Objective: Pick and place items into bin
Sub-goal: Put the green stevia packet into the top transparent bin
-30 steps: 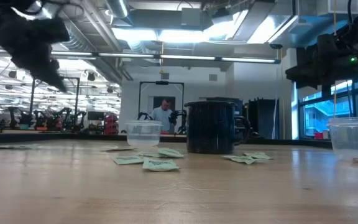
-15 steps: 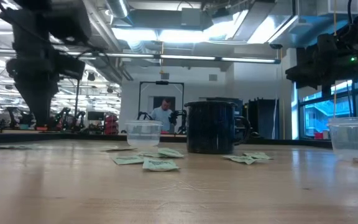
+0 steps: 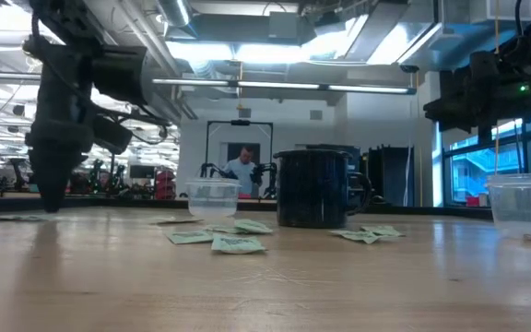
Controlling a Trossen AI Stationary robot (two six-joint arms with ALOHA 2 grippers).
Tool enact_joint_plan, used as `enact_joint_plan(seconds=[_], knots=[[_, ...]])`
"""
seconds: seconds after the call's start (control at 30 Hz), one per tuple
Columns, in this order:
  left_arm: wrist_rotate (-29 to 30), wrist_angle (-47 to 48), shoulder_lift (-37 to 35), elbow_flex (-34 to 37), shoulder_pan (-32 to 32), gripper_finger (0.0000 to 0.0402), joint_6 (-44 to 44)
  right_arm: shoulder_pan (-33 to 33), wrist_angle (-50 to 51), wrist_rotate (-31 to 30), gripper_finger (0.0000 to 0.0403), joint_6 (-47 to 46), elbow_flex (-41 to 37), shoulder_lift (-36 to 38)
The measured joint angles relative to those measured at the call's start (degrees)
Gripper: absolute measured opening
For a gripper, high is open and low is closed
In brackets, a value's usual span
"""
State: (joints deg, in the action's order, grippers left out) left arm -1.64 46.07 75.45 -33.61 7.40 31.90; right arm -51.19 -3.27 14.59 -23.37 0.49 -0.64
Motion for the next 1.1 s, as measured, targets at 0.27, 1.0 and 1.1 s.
enact_joint_plan(seconds=[0.27,1.0,1.1], knots=[[-0.9,-2.9,3.4,-0.3,0.0,0.0134,-1.2,0.0,0.0,-0.1,0.0095,1.1,0.0,0.0],[-0.1,-1.5,5.7,-1.4,0.0,0.0054,-6.1,0.0,0.0,-0.1,0.0095,1.2,0.0,0.0],[0.1,-0.9,5.8,-2.4,0.0,0.0047,-7.2,0.0,-0.1,-0.1,0.0095,1.3,0.0,0.0]])
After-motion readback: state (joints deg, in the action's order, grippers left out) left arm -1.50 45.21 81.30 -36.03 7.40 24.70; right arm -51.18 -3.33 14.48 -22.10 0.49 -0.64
